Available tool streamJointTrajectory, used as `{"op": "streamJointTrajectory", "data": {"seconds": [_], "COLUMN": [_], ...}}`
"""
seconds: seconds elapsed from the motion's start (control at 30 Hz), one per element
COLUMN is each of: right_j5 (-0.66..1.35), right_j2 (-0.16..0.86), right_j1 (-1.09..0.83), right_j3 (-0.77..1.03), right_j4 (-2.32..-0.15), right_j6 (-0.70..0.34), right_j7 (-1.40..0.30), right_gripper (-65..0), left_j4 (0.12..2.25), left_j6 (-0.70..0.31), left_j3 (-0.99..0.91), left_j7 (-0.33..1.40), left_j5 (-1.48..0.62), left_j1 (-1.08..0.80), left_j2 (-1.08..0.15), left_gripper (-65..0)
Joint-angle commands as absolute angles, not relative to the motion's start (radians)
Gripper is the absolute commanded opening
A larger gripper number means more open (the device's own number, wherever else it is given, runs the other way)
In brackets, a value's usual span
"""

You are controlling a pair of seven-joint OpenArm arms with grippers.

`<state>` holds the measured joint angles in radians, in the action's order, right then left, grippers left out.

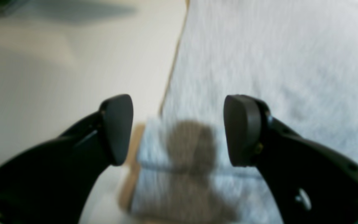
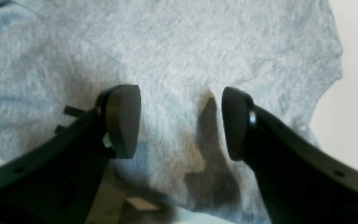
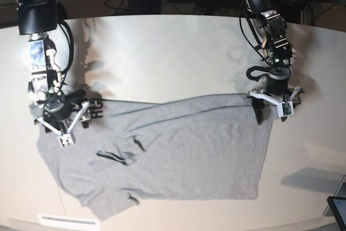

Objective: Fold the T-shirt properly
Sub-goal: 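Grasp the folded edge with both grippers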

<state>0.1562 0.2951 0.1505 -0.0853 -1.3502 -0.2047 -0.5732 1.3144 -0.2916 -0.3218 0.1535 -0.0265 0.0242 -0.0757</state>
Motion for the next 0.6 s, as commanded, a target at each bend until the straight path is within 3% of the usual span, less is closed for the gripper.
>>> {"op": "streamJointTrajectory", "data": {"seconds": [0.0, 0.27, 0.57], "right_j5": [0.157, 0.157, 0.157], "right_j2": [0.305, 0.305, 0.306], "right_j1": [0.18, 0.177, 0.091], "right_j3": [-0.079, -0.079, -0.077], "right_j4": [-1.353, -1.29, -1.303], "right_j6": [-0.197, -0.197, -0.147], "right_j7": [-0.544, -0.55, -0.587], "right_gripper": [-26.3, -26.3, -26.3], "left_j4": [1.33, 1.371, 1.454], "left_j6": [-0.291, -0.291, -0.291], "left_j3": [-0.323, -0.289, -0.289], "left_j7": [0.162, 0.338, 0.357], "left_j5": [-0.039, -0.031, -0.031], "left_j1": [0.048, 0.007, -0.101], "left_j2": [-0.085, -0.067, -0.131], "left_gripper": [-21.7, -21.7, -21.7]}}
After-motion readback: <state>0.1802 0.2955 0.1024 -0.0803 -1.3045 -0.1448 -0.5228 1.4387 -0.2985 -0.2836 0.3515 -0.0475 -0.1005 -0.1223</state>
